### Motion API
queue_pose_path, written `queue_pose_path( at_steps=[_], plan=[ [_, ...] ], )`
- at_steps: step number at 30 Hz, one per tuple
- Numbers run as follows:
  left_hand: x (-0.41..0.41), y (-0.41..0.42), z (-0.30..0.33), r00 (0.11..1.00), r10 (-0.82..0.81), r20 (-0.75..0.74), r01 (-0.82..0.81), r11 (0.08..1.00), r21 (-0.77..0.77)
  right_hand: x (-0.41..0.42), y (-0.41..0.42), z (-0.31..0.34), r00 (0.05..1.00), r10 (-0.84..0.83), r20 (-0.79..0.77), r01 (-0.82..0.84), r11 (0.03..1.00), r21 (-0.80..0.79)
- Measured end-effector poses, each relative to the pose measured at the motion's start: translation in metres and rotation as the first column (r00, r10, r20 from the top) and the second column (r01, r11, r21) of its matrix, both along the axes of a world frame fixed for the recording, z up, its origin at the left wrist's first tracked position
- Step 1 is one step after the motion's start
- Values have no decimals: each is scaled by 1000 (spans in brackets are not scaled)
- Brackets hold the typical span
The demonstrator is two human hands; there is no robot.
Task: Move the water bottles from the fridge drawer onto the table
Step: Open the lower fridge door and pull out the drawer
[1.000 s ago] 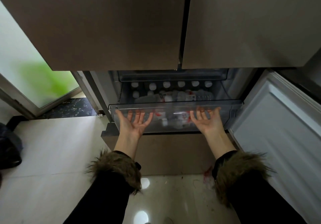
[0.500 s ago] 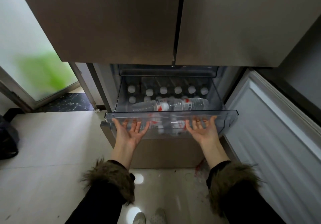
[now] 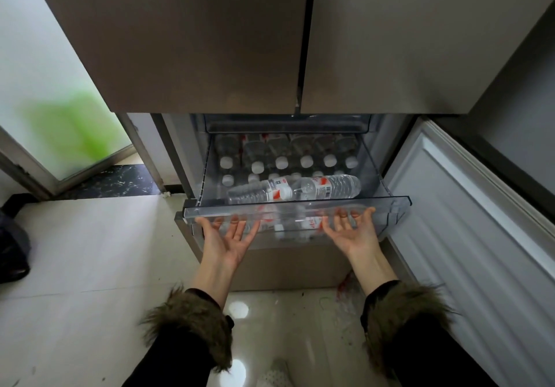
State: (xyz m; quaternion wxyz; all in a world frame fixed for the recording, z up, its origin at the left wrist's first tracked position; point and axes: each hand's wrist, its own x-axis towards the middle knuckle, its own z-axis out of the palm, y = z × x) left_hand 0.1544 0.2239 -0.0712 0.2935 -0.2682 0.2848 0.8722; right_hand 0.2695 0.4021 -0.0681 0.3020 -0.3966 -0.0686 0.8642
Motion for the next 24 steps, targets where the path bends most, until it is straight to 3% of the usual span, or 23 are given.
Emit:
queue_pose_path(
  at_steps=[14,20,24],
  plan=[
    [23,-18,-3,998,4,70,-4,1000,-10,25,-22,-4,998,-30,54,31,999,-19],
    [31,-33,-2,998,-46,44,45,999,29,34,-29,-5,999,-40,36,41,999,-27],
    [30,-40,-4,991,-130,-7,130,991,-45,38,-31,-1,997,-28,71,27,1000,3]
  ],
)
